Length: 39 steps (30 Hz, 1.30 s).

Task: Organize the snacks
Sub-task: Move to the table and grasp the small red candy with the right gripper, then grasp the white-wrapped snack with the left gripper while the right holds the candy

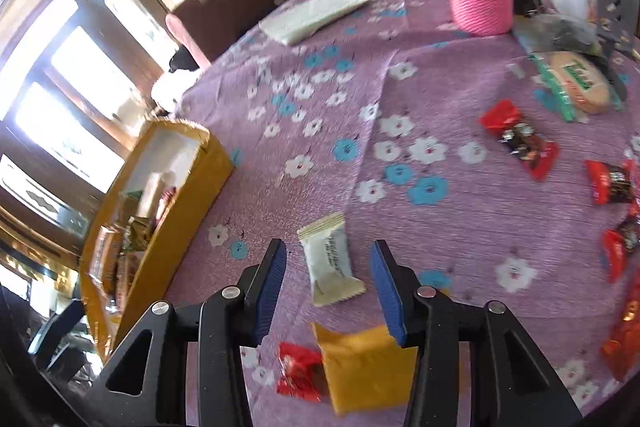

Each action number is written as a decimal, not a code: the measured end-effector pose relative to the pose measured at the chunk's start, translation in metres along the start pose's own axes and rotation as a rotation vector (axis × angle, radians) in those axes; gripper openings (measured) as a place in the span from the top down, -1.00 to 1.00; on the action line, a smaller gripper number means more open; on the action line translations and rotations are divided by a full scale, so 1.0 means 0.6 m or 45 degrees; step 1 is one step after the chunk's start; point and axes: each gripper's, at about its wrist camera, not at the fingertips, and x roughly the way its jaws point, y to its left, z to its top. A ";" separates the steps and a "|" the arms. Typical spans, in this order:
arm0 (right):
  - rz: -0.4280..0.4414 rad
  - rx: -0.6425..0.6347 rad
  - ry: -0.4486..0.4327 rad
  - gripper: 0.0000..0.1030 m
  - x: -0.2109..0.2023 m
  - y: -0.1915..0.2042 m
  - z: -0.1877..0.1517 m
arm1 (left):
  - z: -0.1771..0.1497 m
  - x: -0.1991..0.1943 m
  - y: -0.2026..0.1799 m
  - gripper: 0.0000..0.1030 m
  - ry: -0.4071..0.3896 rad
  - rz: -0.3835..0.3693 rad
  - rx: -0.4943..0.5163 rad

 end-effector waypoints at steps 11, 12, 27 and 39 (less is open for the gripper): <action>0.090 -0.085 0.152 0.57 0.003 0.108 -0.086 | -0.005 0.004 0.020 -0.45 0.024 -0.014 -0.048; 0.160 -0.076 0.158 0.58 -0.005 0.110 -0.093 | -0.005 0.003 0.020 -0.45 0.025 -0.015 -0.047; 0.034 0.011 -0.077 0.17 -0.079 0.042 -0.153 | -0.035 0.038 -0.032 -0.40 0.125 -0.152 0.081; -0.080 -0.071 -0.211 0.61 -0.045 0.051 -0.164 | -0.027 0.115 -0.085 -0.19 0.246 -0.169 0.253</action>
